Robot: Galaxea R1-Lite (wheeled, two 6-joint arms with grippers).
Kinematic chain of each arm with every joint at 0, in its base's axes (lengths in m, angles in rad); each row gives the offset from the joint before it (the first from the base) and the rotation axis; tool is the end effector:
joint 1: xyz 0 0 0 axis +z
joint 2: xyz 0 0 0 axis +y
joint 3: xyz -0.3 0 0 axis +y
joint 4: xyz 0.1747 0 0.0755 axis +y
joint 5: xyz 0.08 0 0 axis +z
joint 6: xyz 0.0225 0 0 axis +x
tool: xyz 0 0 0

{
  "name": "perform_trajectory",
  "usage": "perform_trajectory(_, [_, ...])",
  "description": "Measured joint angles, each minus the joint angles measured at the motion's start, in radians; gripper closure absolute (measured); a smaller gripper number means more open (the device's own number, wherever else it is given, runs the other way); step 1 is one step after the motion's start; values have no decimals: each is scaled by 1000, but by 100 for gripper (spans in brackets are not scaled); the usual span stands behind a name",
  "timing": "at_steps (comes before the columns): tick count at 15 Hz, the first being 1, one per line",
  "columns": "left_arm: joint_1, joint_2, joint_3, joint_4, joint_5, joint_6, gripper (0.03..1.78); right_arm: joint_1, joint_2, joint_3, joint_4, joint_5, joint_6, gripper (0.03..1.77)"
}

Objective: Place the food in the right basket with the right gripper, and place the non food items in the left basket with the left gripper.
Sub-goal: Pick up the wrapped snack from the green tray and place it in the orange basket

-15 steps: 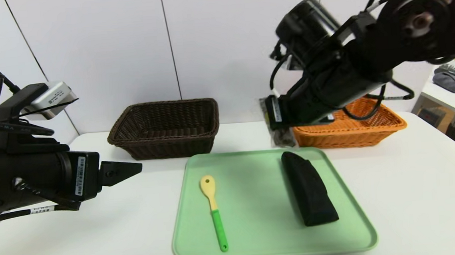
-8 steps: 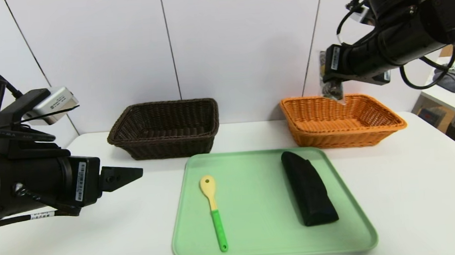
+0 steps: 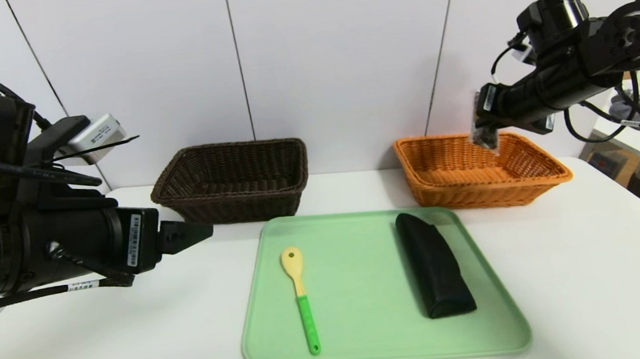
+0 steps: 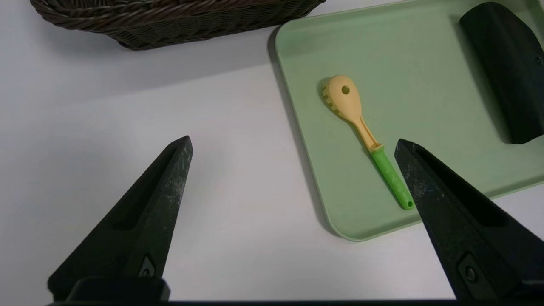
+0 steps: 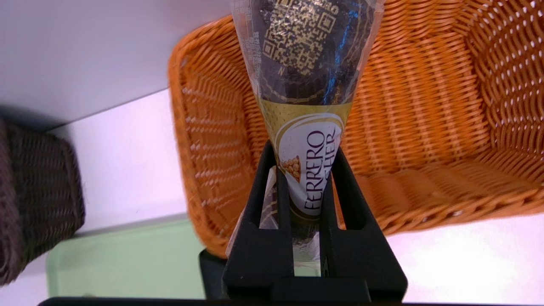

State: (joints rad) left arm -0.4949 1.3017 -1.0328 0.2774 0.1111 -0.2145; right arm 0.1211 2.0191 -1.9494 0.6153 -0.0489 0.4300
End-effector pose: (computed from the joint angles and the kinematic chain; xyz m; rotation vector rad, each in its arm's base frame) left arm 0.1738 -0.0910 0.2624 -0.0430 0.5610 -0.3155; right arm 0.3862 0.0459 0.2687 0.3548 0.6854 -0.0783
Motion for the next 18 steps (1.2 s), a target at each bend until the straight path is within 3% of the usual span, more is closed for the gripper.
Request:
perform_trajectory(8, [0, 47, -12, -6, 9, 0, 12, -72, 112, 0, -5, 38, 3, 158])
perform_trajectory(18, [-1, 90, -17, -36, 8, -1, 12, -94, 219, -3, -71, 37, -4, 158])
